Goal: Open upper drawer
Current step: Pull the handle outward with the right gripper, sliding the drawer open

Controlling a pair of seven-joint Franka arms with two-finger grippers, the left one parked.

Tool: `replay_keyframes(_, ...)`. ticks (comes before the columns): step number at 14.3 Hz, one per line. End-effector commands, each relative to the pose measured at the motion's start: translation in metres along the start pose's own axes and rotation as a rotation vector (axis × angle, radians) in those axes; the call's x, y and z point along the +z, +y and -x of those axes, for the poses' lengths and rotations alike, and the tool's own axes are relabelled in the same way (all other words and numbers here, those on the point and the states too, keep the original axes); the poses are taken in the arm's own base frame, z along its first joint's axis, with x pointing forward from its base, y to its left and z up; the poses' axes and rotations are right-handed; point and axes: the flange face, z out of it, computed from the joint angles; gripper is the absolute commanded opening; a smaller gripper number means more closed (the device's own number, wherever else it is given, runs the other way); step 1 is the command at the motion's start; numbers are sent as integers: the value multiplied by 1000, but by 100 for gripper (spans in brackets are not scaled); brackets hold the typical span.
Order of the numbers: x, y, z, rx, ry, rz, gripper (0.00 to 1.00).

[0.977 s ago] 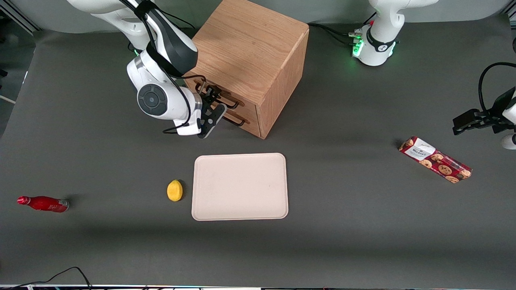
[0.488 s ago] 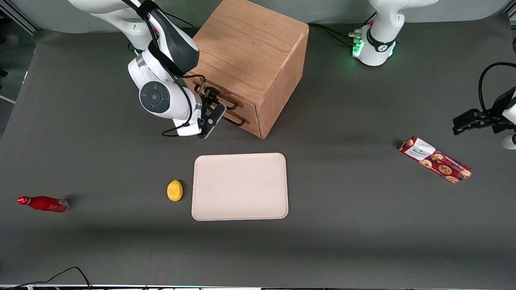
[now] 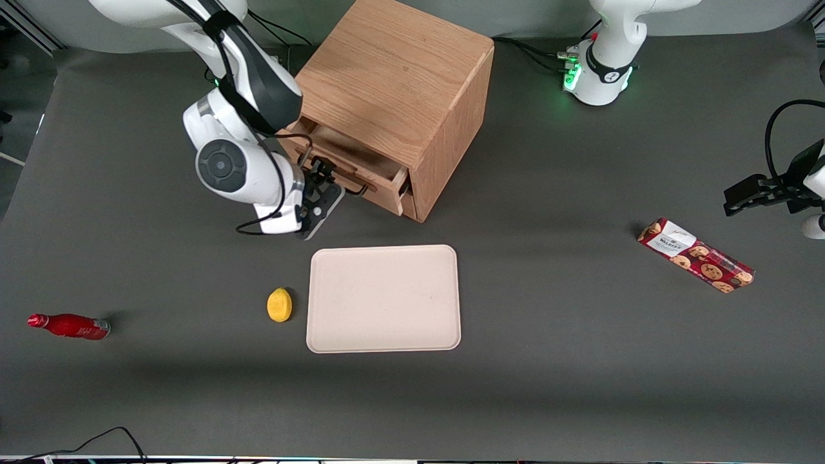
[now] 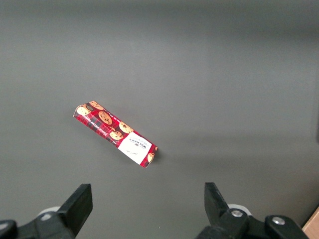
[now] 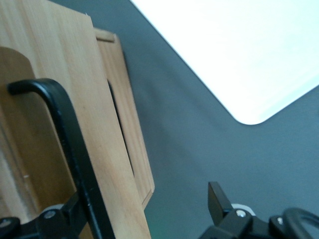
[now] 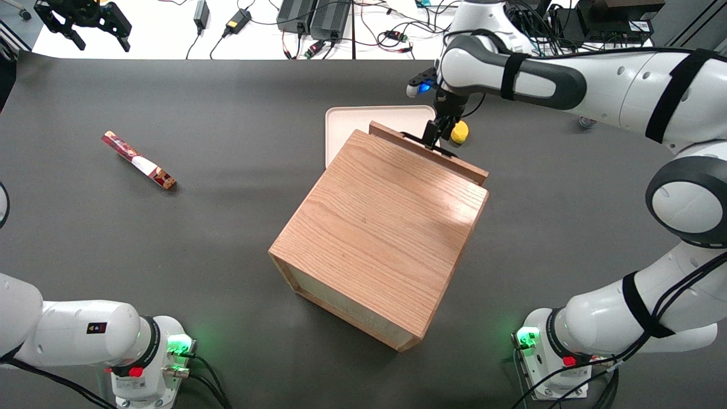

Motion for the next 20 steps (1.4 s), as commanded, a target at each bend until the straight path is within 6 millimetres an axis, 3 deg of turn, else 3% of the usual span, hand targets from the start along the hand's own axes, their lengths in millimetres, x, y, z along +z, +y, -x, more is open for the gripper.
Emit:
replay_keyframes(1,-18,22,-7,-20,26,34,100)
replay_keyframes(5,-23,56,-8,-58,20,85,100)
replay_keyframes(9,-29,73,-10,-90,11,134,100)
replay_keyframes(11,-38,97,-10,-99,27,144,100)
replay_keyframes(17,-46,122,-24,-108,69,132,100)
replay_keyframes(20,-40,135,-35,-142,78,122,100)
